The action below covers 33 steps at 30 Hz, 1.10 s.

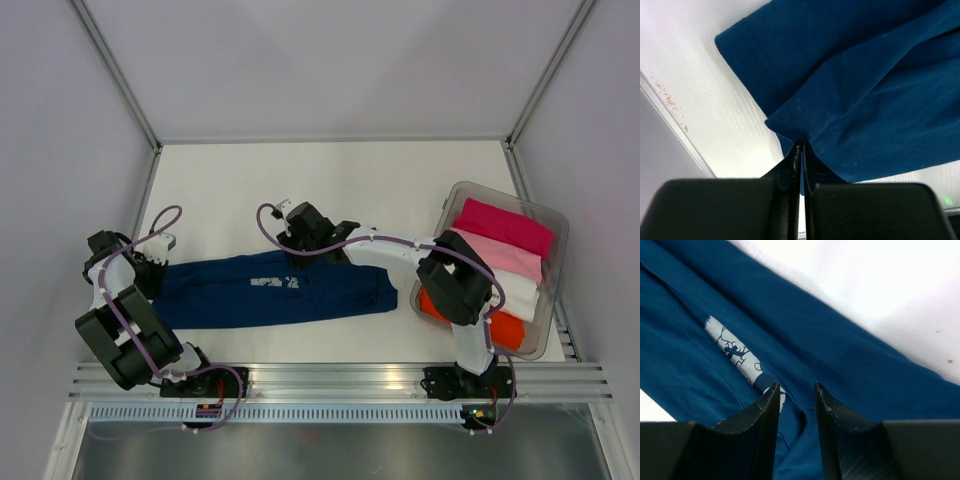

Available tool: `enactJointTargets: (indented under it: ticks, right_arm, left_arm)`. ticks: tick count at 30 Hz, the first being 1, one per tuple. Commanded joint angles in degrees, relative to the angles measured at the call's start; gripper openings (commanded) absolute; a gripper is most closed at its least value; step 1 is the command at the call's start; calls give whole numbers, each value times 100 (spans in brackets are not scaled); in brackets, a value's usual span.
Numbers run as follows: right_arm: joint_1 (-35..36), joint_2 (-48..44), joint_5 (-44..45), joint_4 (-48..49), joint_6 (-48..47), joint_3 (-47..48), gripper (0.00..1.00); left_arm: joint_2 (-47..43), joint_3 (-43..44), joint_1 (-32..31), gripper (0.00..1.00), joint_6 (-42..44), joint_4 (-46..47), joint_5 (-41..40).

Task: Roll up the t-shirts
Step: Fold the tshirt

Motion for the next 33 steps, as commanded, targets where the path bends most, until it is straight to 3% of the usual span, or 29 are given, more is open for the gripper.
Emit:
enactJointTargets:
  ticks: [1,9,24,26,30,33]
  right_arm:
    - [205,212,231,114,-68,207,42]
    - [822,651,1437,-622,-1501,716,43]
    - [945,1293,1657,-1046,-1862,1261,42]
    - [945,1302,1727,-1037,-1880,1235,39]
    - [945,1276,1824,-1002,-1836,1235,19]
    - [936,1145,1877,-967,-1818,1174,10]
  left_arm:
    - [-145,-36,63,2,533,-135,124]
    - [14,193,63,2,375,-153,141]
    - [93,360,63,2,305,-153,194]
    - [110,368,63,2,305,-153,211]
    - [128,377,63,2,305,-153,212]
    - [128,412,63,2,296,-153,238]
